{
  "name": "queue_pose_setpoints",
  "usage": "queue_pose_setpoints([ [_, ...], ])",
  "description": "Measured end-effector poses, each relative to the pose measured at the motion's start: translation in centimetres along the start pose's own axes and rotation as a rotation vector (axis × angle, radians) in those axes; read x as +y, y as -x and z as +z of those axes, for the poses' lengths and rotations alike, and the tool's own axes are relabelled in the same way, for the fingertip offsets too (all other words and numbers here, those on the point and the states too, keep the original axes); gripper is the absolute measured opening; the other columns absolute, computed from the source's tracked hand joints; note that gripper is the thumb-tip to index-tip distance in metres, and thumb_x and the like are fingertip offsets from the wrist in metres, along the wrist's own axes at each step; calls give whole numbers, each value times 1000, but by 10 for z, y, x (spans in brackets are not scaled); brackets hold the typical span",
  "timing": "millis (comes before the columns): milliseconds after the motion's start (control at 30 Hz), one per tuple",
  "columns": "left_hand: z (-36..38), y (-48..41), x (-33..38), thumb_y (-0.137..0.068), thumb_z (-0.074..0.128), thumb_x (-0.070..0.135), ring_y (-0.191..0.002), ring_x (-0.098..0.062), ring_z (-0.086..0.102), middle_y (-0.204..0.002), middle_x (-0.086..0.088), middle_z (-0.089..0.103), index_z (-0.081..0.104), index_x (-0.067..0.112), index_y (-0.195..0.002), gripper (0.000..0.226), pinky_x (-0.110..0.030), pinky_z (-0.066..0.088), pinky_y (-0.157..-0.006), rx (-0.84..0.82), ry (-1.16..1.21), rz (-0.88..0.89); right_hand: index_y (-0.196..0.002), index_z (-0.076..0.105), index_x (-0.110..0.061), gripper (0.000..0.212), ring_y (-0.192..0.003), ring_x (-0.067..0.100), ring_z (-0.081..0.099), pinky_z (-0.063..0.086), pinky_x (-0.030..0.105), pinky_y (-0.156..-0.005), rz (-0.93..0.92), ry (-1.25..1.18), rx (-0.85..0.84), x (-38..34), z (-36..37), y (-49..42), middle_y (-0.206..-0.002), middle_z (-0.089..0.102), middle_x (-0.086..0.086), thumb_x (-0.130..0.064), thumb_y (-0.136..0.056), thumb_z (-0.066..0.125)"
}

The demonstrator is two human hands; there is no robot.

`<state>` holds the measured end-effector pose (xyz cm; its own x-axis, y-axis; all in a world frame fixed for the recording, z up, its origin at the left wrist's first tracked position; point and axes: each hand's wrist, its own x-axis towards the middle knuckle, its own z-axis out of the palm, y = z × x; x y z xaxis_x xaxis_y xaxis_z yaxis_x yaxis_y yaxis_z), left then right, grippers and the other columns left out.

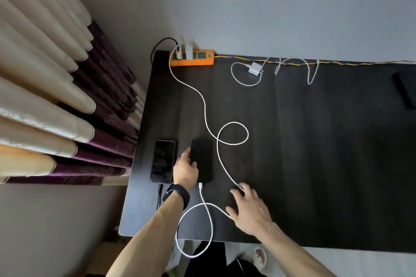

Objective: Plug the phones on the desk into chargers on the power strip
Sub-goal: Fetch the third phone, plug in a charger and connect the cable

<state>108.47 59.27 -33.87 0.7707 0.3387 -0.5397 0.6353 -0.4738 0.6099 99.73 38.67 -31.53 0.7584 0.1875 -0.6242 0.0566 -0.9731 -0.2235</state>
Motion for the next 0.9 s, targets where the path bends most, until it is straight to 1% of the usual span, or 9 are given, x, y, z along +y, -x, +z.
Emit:
queue_pose_setpoints([
  [67, 4, 2, -1, -91, 61, 21, -125, -27, 52, -134, -10, 55, 35, 20, -150, 65, -33, 41, -105, -13, -124, 44, -153, 29, -20, 69, -132, 29, 41, 48, 43, -102, -1, 28, 16, -4, 9, -1, -157, 21, 9, -53, -95, 47],
  [133, 9, 9, -2, -88, 65, 41, -129, -29, 41, -138, -10, 42, 16, 18, -157, 87, -37, 40, -106, -47, -287, 68, -155, 25, -16, 72, -130, 29, 44, 48, 41, -102, 0, 60, 26, -9, 14, -2, -157, 24, 10, -47, -95, 51],
  [233, 17, 18, -4, -84, 65, 53, -130, -29, 30, -142, -10, 29, -1, 14, -157, 106, -39, 41, -106, -63, -467, 114, -152, 36, -14, 72, -122, 29, 52, 49, 44, -97, -6, 106, 91, -13, 17, -7, -150, 41, 9, -42, -90, 59],
  [300, 21, 20, -4, -84, 63, 51, -130, -30, 28, -145, -11, 25, 1, 13, -157, 103, -39, 39, -108, -56, -486, 92, -149, 42, -14, 72, -119, 28, 53, 48, 45, -96, 3, 121, 115, -14, 16, -9, -145, 48, 8, -43, -87, 60],
  [367, 22, 22, -4, -85, 61, 49, -129, -32, 28, -146, -12, 25, 4, 12, -157, 99, -39, 40, -107, -47, -507, 61, -151, 40, -15, 72, -123, 29, 51, 45, 47, -99, 22, 120, 101, -16, 15, -7, -145, 47, 7, -44, -87, 57],
  [467, 16, 23, -7, -83, 62, 47, -127, -33, 30, -145, -11, 25, 6, 13, -157, 99, -38, 41, -105, -38, -531, 57, -156, 26, -17, 75, -131, 29, 40, 40, 46, -105, 58, 76, 40, -20, 12, -4, -151, 34, 5, -45, -91, 51],
  [533, 11, 21, -11, -82, 64, 46, -127, -31, 31, -146, -9, 25, 7, 15, -157, 100, -37, 40, -107, -38, -540, 69, -157, 20, -16, 77, -130, 28, 36, 43, 43, -103, 55, 29, -2, -23, 11, -4, -153, 26, 3, -46, -93, 50],
  [800, 3, 24, -19, -83, 65, 47, -127, -30, 30, -149, -5, 23, 9, 15, -157, 98, -39, 46, -101, -22, -515, 66, -155, 26, -16, 70, -129, 27, 39, 44, 42, -105, -84, -61, -73, -31, 21, -2, -157, 20, -4, -43, -94, 47],
  [900, 2, 27, -20, -83, 65, 49, -127, -30, 30, -149, -5, 23, 10, 15, -157, 98, -39, 47, -100, -22, -510, 60, -155, 28, -18, 65, -133, 25, 39, 42, 40, -109, -91, -171, -93, -33, 24, 1, -158, 22, -7, -43, -97, 45],
])
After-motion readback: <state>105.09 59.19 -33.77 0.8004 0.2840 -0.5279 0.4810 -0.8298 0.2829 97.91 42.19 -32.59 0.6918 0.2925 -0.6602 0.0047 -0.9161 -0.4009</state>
